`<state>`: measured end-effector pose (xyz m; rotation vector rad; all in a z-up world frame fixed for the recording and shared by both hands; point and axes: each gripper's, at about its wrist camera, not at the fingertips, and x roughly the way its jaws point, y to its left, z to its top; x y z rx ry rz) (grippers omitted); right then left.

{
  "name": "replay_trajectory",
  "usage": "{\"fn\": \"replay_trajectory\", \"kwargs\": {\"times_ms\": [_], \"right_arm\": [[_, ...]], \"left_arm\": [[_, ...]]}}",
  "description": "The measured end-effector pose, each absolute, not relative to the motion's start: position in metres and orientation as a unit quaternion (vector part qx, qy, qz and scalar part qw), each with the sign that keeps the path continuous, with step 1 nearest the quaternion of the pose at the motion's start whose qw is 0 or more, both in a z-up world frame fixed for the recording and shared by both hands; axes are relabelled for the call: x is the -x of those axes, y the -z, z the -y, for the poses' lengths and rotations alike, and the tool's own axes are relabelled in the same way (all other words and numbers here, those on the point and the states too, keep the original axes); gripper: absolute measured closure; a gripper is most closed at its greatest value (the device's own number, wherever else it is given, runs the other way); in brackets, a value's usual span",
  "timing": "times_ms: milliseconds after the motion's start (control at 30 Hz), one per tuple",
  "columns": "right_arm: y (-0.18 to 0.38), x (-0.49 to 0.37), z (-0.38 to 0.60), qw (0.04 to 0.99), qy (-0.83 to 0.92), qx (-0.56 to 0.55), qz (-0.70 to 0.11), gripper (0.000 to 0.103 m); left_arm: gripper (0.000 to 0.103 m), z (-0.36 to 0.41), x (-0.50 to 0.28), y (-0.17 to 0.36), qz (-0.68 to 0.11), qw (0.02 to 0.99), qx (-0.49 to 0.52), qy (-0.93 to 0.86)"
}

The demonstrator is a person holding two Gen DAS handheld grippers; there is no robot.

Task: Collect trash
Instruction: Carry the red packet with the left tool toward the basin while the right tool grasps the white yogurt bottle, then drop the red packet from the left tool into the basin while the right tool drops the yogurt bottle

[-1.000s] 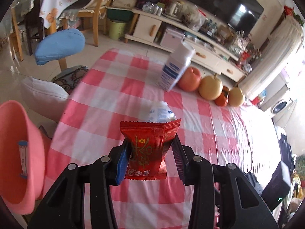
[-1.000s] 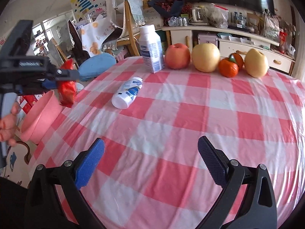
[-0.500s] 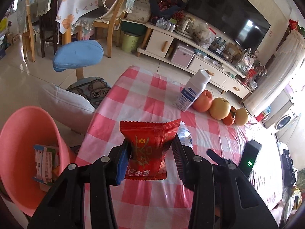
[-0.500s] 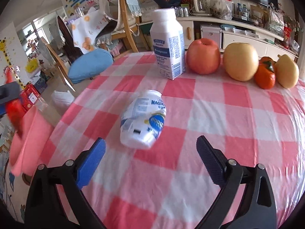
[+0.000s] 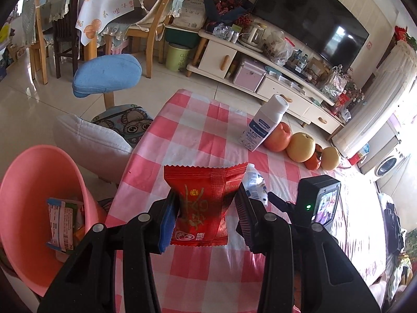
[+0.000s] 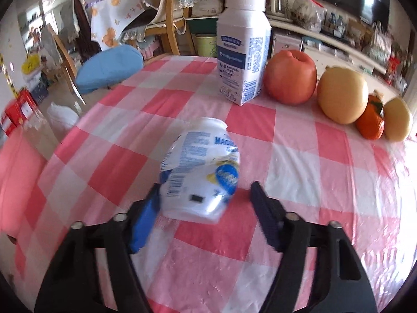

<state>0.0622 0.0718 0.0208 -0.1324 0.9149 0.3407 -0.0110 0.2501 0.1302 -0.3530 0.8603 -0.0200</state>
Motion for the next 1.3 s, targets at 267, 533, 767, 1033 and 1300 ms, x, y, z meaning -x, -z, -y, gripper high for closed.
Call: {"fn": "replay_trajectory", "kwargs": {"times_ms": [267, 533, 767, 1033, 1300], "right_arm": [[-0.020, -0.059, -0.067, 0.883, -0.170, 0.071, -0.433, 0.047], [-0.024, -0.040, -0.055, 0.887, -0.171, 0.058, -0.425, 0.048], [-0.028, -0.018, -0.046, 0.890, -0.173, 0.053, -0.419, 0.048], [-0.041, 0.005, -0.038, 0.893, -0.186, 0.027, -0.409, 0.048], [-0.068, 0.028, -0.055, 0.894, -0.218, 0.017, -0.390, 0.048]], "left_arm": [[0.059, -0.249, 0.011, -0.130, -0.415, 0.894, 0.171, 0.010], [0.059, -0.250, 0.013, -0.130, -0.415, 0.894, 0.170, 0.011], [0.059, -0.248, 0.014, -0.130, -0.413, 0.895, 0.170, 0.011], [0.059, -0.261, 0.026, -0.134, -0.403, 0.899, 0.172, 0.009], [0.059, -0.286, 0.040, -0.137, -0.392, 0.903, 0.175, -0.011]]}}
